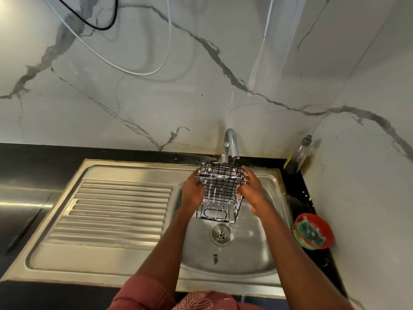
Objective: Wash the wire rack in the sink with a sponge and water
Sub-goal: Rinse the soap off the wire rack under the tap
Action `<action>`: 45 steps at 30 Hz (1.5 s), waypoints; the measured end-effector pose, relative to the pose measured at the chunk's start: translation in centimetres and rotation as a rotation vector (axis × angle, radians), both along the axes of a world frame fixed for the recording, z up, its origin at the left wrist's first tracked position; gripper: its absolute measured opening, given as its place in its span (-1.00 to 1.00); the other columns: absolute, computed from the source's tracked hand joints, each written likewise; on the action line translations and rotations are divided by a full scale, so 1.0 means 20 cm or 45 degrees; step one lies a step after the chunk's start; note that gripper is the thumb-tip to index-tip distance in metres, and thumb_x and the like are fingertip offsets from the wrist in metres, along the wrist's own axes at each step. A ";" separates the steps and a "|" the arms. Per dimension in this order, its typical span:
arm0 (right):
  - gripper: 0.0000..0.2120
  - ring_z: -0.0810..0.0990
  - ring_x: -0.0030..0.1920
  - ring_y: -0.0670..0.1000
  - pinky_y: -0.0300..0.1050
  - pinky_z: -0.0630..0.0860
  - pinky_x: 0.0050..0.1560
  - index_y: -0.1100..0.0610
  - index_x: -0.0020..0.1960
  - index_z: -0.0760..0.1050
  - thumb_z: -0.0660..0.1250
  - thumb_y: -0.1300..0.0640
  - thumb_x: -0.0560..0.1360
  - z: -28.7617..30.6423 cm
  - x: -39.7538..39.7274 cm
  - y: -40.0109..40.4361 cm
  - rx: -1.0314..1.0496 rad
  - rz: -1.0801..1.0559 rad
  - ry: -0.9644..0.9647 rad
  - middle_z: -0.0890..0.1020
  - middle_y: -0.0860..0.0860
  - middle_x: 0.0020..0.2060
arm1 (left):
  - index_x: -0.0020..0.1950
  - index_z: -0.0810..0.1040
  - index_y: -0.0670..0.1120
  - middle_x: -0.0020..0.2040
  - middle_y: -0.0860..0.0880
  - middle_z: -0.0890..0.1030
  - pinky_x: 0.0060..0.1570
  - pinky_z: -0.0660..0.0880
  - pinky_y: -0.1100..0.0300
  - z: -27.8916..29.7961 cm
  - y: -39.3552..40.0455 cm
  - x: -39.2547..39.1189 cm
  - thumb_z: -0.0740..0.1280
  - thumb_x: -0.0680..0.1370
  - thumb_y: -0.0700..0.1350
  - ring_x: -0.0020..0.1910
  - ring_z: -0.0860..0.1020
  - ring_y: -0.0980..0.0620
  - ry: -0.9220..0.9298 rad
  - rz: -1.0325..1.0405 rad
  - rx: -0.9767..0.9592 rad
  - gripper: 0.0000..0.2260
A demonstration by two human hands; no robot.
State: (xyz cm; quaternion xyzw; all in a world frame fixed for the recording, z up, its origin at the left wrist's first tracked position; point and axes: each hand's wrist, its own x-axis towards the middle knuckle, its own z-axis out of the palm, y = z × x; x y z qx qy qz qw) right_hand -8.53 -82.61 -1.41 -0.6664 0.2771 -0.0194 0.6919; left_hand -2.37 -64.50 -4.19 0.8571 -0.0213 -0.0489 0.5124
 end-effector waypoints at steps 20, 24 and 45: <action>-0.19 0.55 -0.30 -0.06 -0.16 0.36 -0.42 -0.04 0.41 0.50 0.13 0.62 0.36 -0.07 -0.09 -0.27 -0.072 -0.412 -0.019 0.57 0.01 0.27 | 0.53 0.45 0.00 0.35 -0.08 0.63 -0.03 0.55 0.40 -0.02 -0.29 -0.02 0.28 0.67 -0.27 -0.03 0.62 0.23 0.076 -0.312 0.052 -0.57; -0.21 0.56 -0.25 0.02 -0.17 0.36 -0.50 -0.16 0.27 0.56 0.10 0.59 0.35 -0.10 -0.10 -0.33 -0.075 -0.495 0.008 0.56 0.07 0.33 | 0.57 0.38 0.00 0.43 -0.13 0.56 -0.20 0.51 0.53 0.01 -0.35 -0.04 0.27 0.66 -0.31 0.11 0.64 0.10 0.098 -0.335 0.057 -0.51; -0.22 0.52 -0.26 0.02 -0.18 0.32 -0.49 -0.05 0.37 0.54 0.10 0.60 0.38 -0.05 -0.12 -0.26 0.002 -0.463 0.033 0.54 0.02 0.28 | 0.55 0.41 0.00 0.35 -0.06 0.62 0.16 0.55 0.25 0.07 -0.27 -0.04 0.40 0.57 -0.33 0.23 0.62 0.03 0.172 -0.368 -0.143 -0.42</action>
